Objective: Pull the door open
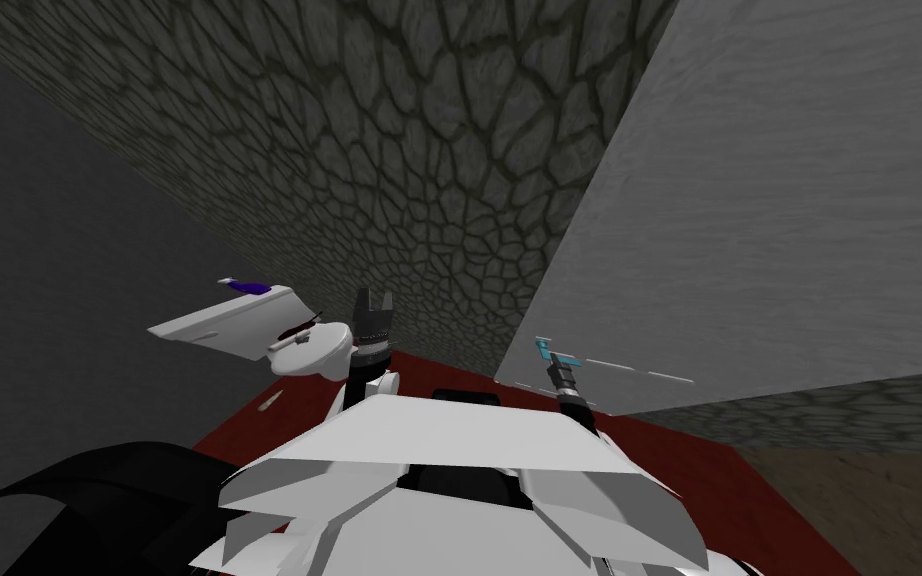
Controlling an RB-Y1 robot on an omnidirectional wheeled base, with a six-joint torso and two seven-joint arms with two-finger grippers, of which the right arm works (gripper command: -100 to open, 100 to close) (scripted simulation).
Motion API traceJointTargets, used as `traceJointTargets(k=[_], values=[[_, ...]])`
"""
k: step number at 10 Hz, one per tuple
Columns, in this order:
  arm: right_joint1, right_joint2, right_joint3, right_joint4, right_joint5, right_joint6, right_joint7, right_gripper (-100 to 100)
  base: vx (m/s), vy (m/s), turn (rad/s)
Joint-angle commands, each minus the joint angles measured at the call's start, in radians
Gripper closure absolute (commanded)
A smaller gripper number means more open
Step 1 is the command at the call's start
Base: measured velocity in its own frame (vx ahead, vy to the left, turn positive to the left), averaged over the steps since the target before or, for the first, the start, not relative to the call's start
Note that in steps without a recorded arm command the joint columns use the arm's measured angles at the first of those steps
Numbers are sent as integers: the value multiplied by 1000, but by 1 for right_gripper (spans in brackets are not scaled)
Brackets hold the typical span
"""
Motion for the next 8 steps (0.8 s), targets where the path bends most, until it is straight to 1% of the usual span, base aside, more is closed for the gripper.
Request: traceJointTargets(k=[1, 3, 4, 5, 8], values=[[0, 1, 2, -1, 1, -1, 0, 100, -18, 0, 4], [0, 1, 2, -1, 1, -1, 0, 100, -4, 0, 0], [16, -11, 12, 4, 6, -21, -15, 100, -120, -42, 160], [19, -15, 15, 5, 8, -27, -19, 100, -191, -57, 151], [46, -38, 34, 9, 18, -69, -47, 100, -195, -55, 149]])
